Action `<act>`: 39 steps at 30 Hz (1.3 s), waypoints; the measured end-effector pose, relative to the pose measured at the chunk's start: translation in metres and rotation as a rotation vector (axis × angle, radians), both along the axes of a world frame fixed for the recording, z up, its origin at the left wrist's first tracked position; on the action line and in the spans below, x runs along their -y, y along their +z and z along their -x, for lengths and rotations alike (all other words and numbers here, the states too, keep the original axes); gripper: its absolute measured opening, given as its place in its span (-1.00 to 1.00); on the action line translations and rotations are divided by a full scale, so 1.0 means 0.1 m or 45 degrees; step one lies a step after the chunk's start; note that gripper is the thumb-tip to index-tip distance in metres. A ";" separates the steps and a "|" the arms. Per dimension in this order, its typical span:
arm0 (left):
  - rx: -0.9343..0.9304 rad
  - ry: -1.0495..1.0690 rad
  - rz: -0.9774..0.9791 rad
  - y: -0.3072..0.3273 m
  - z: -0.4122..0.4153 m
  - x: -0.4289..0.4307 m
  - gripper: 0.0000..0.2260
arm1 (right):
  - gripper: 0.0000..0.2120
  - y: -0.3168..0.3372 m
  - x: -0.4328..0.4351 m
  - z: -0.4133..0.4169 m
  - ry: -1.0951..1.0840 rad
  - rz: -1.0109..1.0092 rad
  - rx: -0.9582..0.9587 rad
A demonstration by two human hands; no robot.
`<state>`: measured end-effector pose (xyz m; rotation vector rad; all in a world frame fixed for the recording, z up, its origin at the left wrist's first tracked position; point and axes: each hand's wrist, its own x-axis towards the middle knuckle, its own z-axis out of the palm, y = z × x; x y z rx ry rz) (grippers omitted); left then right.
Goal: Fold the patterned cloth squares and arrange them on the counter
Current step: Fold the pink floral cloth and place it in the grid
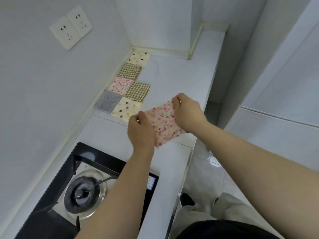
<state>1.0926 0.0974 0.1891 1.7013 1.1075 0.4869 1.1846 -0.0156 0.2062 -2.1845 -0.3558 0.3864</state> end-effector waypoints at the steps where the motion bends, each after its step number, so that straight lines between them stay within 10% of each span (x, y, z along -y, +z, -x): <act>1: -0.013 -0.010 -0.005 0.00 -0.09 -0.03 -0.68 | -0.71 -0.03 -0.03 -0.11 -0.008 0.004 -0.019; 29: -0.463 -0.232 0.201 -0.81 -2.36 -1.36 -0.48 | -0.71 -1.35 -2.07 -3.10 0.672 0.303 -0.202; 39: -0.609 -0.444 0.034 -1.09 -3.36 -1.67 -0.38 | -0.60 -1.44 -2.24 -4.10 0.509 0.418 0.589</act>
